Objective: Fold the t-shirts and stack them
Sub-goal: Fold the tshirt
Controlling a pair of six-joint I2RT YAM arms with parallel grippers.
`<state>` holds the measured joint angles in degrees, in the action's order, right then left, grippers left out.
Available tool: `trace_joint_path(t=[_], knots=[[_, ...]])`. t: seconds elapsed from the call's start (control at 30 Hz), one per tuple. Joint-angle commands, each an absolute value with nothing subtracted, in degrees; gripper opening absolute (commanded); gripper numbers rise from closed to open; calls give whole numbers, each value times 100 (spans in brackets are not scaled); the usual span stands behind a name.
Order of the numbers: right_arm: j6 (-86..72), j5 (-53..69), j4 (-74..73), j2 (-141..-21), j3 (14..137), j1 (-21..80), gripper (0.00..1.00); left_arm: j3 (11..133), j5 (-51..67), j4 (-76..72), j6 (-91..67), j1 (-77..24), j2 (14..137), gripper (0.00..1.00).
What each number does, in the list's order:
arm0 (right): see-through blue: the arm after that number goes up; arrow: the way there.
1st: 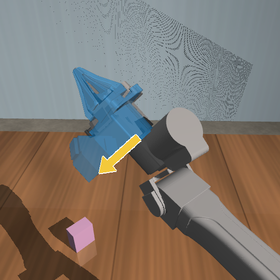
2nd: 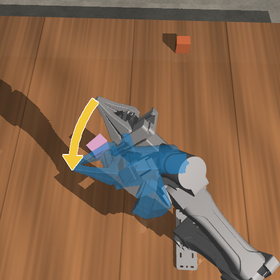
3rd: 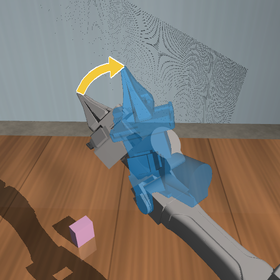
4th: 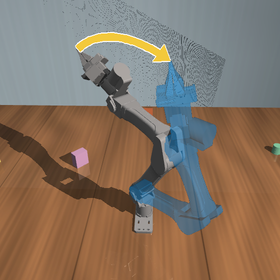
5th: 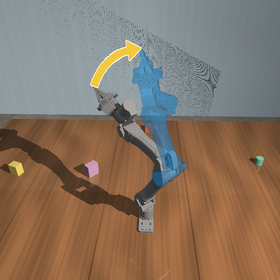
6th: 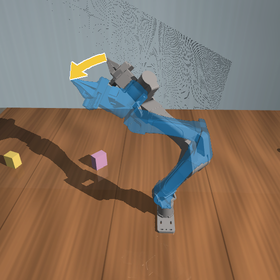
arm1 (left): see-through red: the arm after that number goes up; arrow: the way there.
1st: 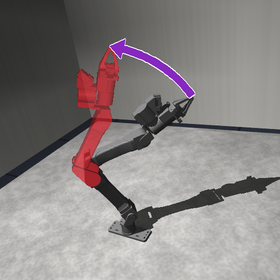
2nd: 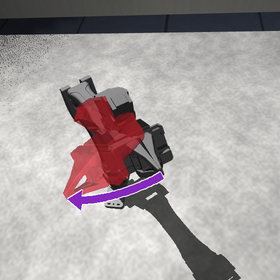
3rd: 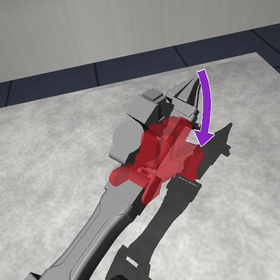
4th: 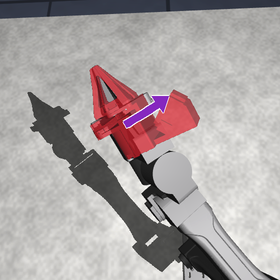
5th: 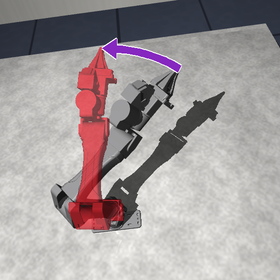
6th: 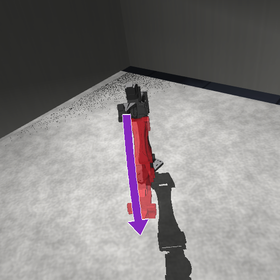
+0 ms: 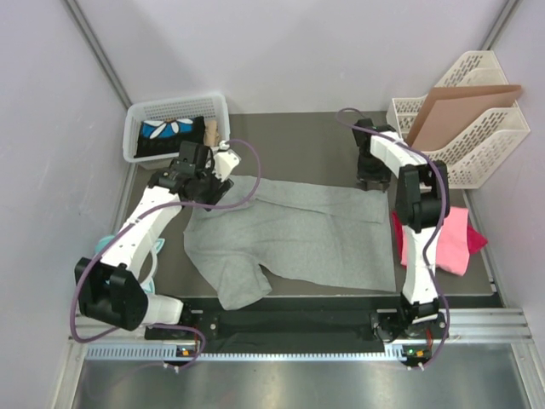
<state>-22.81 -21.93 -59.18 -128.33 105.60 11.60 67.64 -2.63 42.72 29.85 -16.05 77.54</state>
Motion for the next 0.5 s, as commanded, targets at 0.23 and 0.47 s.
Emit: trace_joint_path(t=[0.23,0.47], knots=[[-2417,-2066,-5494,-12296,9871,572,59,6540,-228,4237,3102,-1661,7163,68],[-2443,-1521,-5388,-12235,9712,123,59,6364,-317,4192,3182,-1652,6987,68]])
